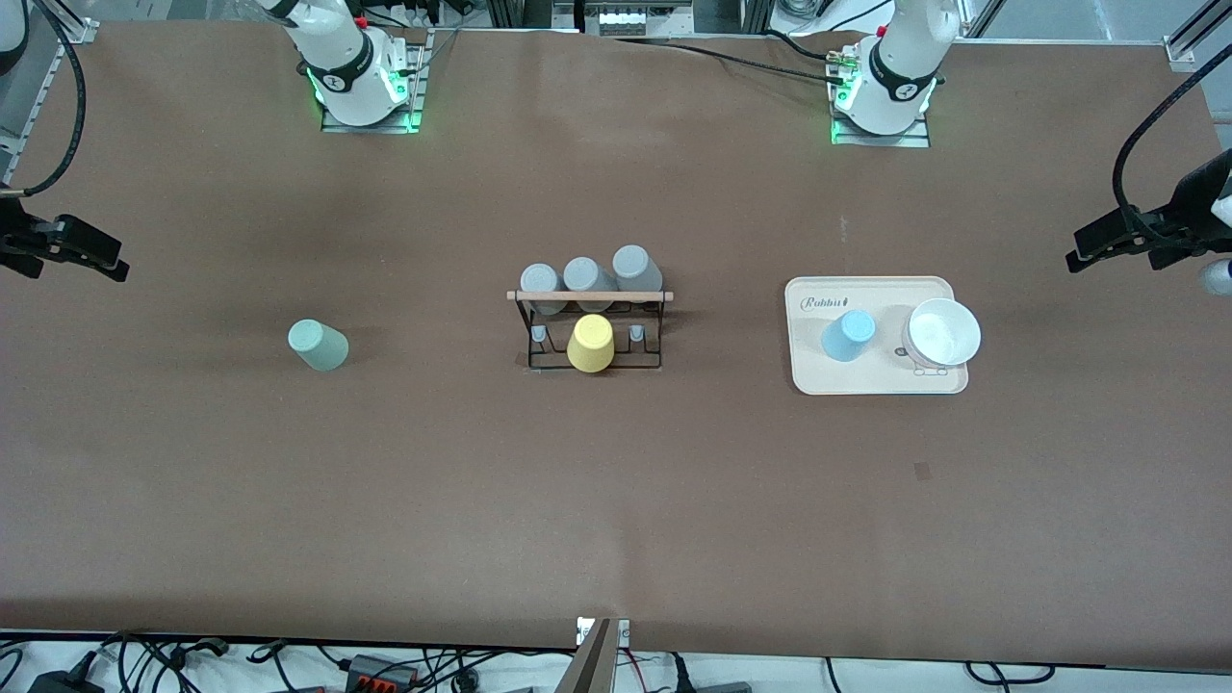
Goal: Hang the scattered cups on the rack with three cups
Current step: 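Move the left gripper toward the light blue cup on the tray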
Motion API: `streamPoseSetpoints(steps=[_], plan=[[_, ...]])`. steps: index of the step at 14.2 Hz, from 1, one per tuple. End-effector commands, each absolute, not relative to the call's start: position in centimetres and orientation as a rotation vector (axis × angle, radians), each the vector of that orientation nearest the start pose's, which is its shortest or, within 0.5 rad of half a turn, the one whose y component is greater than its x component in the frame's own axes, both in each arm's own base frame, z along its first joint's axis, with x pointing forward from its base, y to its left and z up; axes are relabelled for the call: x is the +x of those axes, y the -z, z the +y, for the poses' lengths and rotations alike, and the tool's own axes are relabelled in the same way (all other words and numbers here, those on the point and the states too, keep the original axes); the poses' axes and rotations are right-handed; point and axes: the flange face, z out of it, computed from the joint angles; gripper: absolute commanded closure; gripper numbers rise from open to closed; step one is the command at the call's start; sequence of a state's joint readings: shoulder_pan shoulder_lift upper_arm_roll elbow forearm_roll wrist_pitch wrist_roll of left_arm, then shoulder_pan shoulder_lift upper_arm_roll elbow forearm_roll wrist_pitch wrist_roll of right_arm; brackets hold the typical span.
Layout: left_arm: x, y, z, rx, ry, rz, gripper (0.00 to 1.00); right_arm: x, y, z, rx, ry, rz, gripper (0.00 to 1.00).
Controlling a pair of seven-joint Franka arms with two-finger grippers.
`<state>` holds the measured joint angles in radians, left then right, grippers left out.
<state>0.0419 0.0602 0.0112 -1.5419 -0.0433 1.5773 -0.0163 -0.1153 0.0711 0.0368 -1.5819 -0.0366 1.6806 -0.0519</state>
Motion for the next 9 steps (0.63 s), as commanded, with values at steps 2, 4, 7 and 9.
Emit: streamPoseSetpoints(steps=[2,4,7,9], plan=[[57.2,-61.2,2.5,-3.187,-0.028,-0.101,0.0,58.3,-59.0,-5.0,-3.178,0.031,0.056,0.0],[57.2,-61.3,2.5,-3.189,-0.025,-0.101,0.0,59.1,-57.8,-4.9,-3.171,0.015,0.048,0.0],[57.2,-61.3,2.9,-3.187,-0.025,-0.108,0.0,59.8,-55.8,-4.4,-3.148,-0.058,0.02,0.0],[57.4,-60.4,2.7,-3.187,-0.061,-0.096,0.0,59.6,-55.4,-4.0,-3.145,-0.092,0.02,0.0]])
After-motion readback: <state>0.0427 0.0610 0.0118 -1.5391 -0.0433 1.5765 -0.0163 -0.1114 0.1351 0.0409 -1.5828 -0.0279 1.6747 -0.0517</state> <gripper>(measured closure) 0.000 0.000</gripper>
